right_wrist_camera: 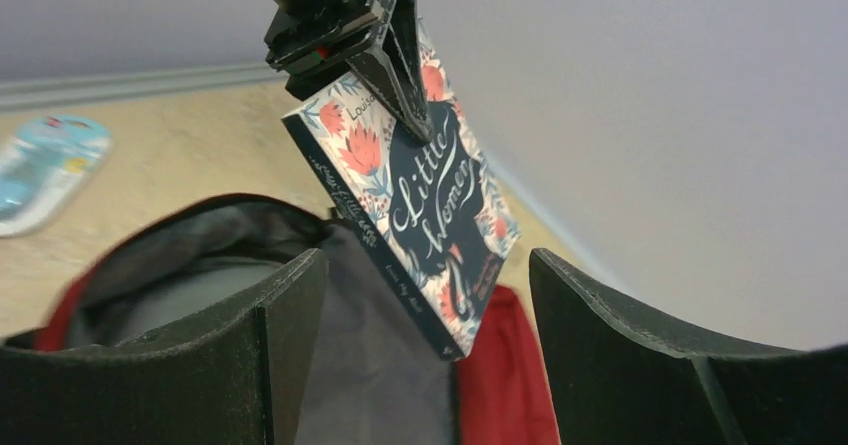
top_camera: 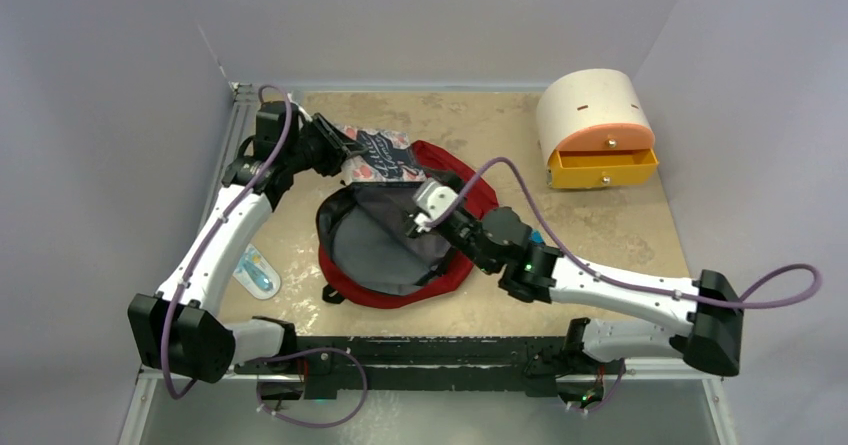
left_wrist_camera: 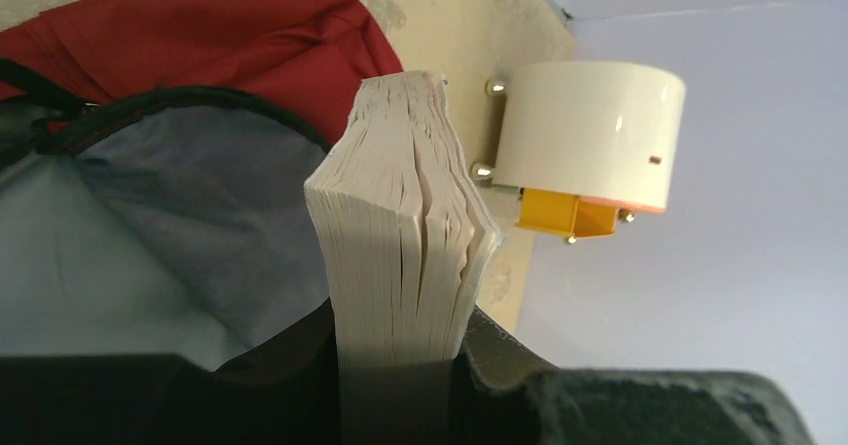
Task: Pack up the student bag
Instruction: Pick up the book from the center of the board.
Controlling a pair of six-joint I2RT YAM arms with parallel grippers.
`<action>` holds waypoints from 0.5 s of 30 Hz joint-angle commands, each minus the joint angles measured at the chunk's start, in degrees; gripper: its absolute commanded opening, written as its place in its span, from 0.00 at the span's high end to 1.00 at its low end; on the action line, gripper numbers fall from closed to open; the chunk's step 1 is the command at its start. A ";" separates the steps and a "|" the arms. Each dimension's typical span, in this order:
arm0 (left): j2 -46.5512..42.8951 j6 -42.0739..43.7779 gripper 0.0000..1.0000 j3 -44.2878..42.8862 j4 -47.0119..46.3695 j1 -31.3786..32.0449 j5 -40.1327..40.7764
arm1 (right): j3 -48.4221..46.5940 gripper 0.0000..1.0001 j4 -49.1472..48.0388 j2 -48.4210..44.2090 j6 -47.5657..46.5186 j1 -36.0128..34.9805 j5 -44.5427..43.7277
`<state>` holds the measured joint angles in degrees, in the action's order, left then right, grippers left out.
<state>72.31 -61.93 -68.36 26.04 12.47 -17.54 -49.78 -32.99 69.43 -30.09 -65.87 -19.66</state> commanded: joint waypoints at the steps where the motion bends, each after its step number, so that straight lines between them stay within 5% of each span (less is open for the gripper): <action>1: -5.15 7.42 1.00 -0.52 -4.05 0.10 -3.02 | 2.85 0.24 5.29 -5.14 20.38 0.65 1.22; 9: -14.49 10.56 1.00 -0.40 11.75 0.10 9.36 | -6.37 0.23 28.78 1.23 38.68 2.33 1.35; 15: -20.51 11.40 1.00 -4.78 22.79 0.10 23.86 | -3.73 0.21 23.83 5.61 38.26 2.32 3.83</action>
<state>55.16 -51.90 -67.90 44.03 12.47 -5.10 -53.32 -7.90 73.80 5.04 -63.57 -17.52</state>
